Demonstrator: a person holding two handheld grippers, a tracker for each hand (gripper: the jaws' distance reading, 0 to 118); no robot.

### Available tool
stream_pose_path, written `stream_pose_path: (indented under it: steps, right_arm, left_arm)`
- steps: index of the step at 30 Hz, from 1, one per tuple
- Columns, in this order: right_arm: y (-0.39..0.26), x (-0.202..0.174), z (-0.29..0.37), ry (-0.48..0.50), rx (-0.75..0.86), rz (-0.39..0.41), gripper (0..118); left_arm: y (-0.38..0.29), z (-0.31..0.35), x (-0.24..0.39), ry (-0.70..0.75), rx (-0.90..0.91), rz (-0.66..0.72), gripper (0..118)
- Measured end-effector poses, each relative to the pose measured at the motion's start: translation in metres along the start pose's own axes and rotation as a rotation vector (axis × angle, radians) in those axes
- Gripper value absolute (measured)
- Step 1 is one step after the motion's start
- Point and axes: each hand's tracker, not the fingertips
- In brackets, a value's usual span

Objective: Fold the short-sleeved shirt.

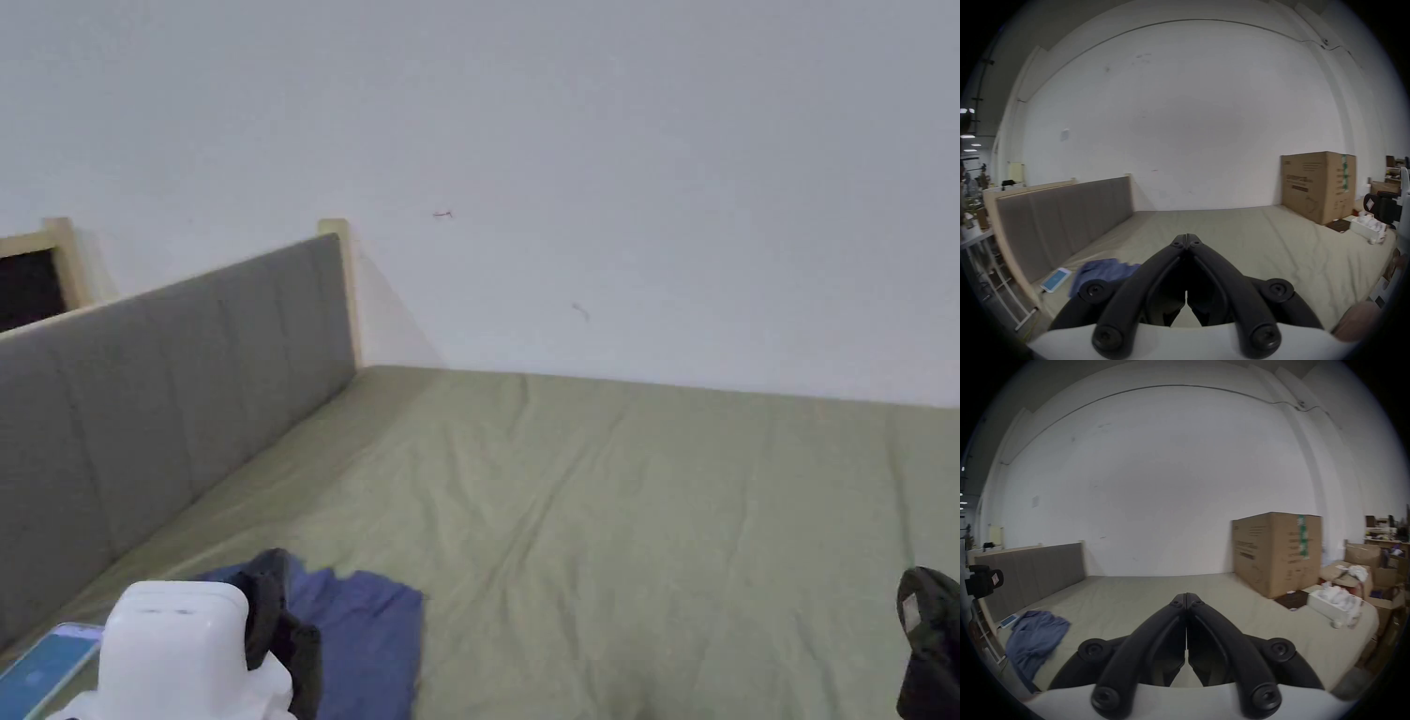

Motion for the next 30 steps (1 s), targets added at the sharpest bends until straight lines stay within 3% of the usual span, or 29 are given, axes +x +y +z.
stream_pose_path:
  steps: [4, 8, 12, 16, 18, 20, 21, 22, 23, 24, 26, 30]
  right_arm:
    - [0.003, -0.062, -0.008, 0.22, -0.002, 0.007, 0]
    - [0.009, -0.074, -0.008, 0.264, -0.012, -0.003, 0]
    - [0.014, -0.058, -0.009, 0.276, -0.085, -0.02, 0]
    - [0.009, -0.032, -0.009, 0.243, -0.186, -0.049, 0]
    - [0.003, -0.021, -0.011, 0.217, -0.23, -0.054, 0]
    - [-0.005, -0.009, -0.014, 0.182, -0.264, -0.061, 0]
    - [-0.008, -0.004, -0.017, 0.164, -0.281, -0.066, 0]
    - [-0.013, 0.0, -0.019, 0.143, -0.304, -0.072, 0]
    - [-0.017, 0.004, -0.022, 0.126, -0.327, -0.08, 0]
    - [-0.02, 0.007, -0.025, 0.113, -0.344, -0.086, 0]
    - [-0.027, 0.012, -0.03, 0.098, -0.376, -0.095, 0]
    - [-0.036, 0.012, -0.041, 0.088, -0.431, -0.077, 0]
  left_arm:
    - [0.002, 0.023, -0.042, 0.105, -0.01, 0.015, 0]
    - [0.002, 0.022, -0.044, 0.09, -0.03, 0.012, 0]
    - [0.011, -0.016, -0.044, -0.044, -0.12, 0.061, 0]
    - [-0.019, -0.139, -0.07, -0.319, -0.652, 0.216, 0]
    - [-0.055, -0.188, -0.077, -0.345, -0.865, 0.266, 0]
    - [-0.095, -0.227, -0.082, -0.262, -0.981, 0.274, 0]
    - [-0.111, -0.241, -0.082, -0.249, -1.011, 0.275, 7]
    - [-0.119, -0.25, -0.083, -0.232, -0.994, 0.3, 38]
    - [-0.124, -0.267, -0.079, -0.214, -0.993, 0.293, 102]
    - [-0.143, -0.274, -0.081, -0.195, -1.026, 0.271, 118]
    - [-0.169, -0.292, -0.072, -0.24, -1.059, 0.216, 111]
    - [-0.216, -0.292, -0.03, -0.287, -1.166, -0.019, 112]
